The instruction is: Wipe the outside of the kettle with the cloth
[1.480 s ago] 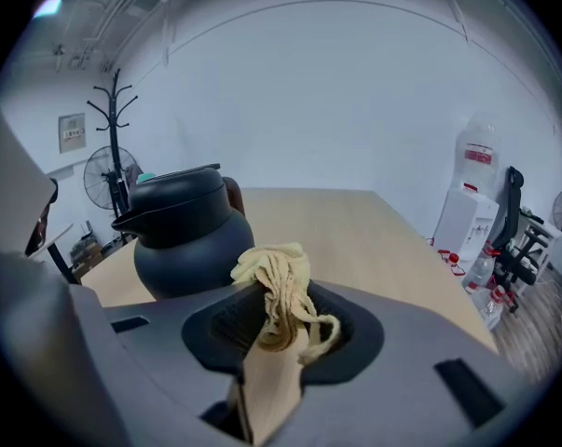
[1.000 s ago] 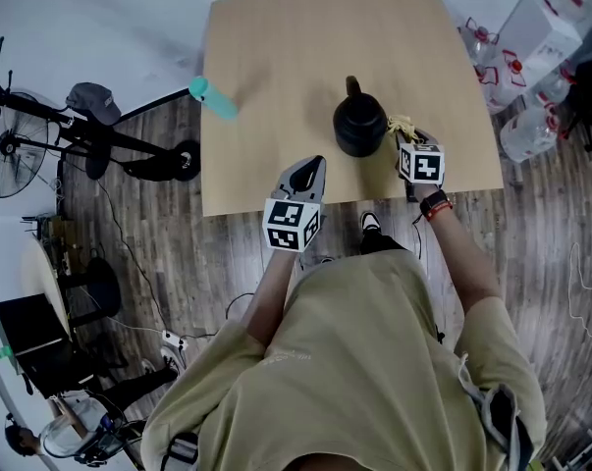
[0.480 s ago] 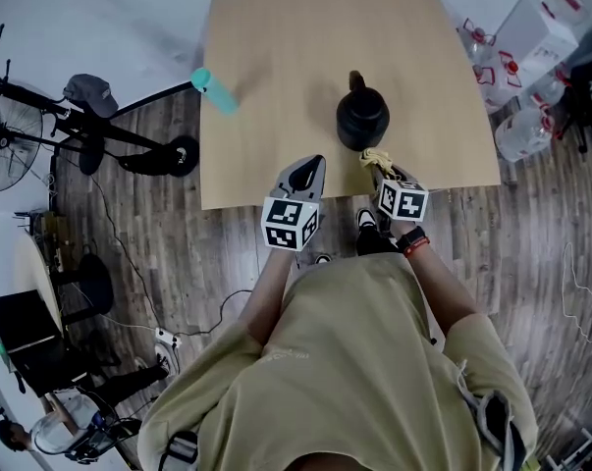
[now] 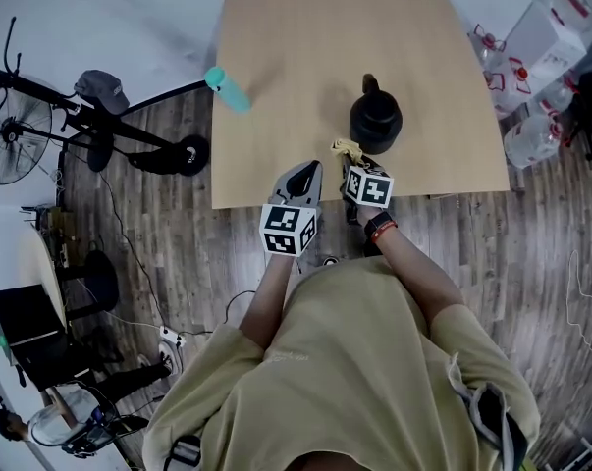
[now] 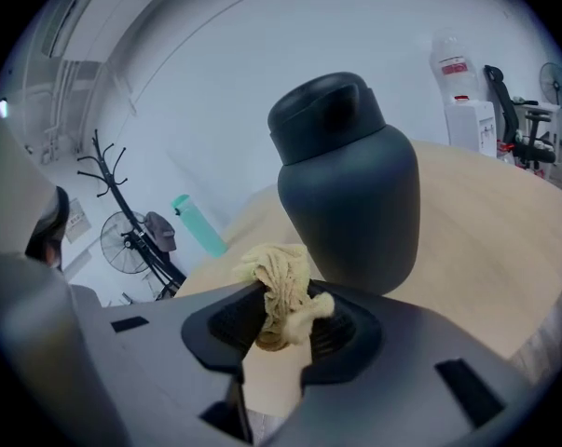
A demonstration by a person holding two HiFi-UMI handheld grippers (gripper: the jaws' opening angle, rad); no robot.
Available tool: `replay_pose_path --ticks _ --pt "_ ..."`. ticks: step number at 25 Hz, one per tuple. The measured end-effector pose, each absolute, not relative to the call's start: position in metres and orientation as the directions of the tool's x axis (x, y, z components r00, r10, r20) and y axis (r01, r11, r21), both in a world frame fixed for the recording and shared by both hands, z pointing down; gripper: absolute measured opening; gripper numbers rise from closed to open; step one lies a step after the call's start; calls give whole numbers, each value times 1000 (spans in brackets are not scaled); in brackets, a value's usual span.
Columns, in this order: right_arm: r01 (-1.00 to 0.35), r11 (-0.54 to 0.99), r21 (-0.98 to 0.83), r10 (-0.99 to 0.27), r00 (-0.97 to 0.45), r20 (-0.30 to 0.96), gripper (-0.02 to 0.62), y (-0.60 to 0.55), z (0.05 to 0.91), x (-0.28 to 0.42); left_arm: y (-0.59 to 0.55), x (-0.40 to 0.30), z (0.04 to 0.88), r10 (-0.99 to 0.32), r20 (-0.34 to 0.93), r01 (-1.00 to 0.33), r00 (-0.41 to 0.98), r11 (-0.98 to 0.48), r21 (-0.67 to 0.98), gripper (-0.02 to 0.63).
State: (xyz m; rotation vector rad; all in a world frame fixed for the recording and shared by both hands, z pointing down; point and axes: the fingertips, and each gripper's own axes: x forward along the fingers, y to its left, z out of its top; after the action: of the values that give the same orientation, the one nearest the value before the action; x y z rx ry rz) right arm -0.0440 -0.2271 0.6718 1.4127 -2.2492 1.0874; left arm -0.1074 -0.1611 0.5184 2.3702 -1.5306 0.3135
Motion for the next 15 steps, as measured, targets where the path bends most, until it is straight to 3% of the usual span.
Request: replay_pose_path --ticks 8,15 --pt "-890 108 -442 -679 -391 621 130 -248 684 -44 -168 -124 519 -857 338 -921 388 -364 135 25" --pt "-893 94 -441 -676 -383 630 130 -249 687 -32 -174 -119 522 -849 340 -914 405 -382 135 25"
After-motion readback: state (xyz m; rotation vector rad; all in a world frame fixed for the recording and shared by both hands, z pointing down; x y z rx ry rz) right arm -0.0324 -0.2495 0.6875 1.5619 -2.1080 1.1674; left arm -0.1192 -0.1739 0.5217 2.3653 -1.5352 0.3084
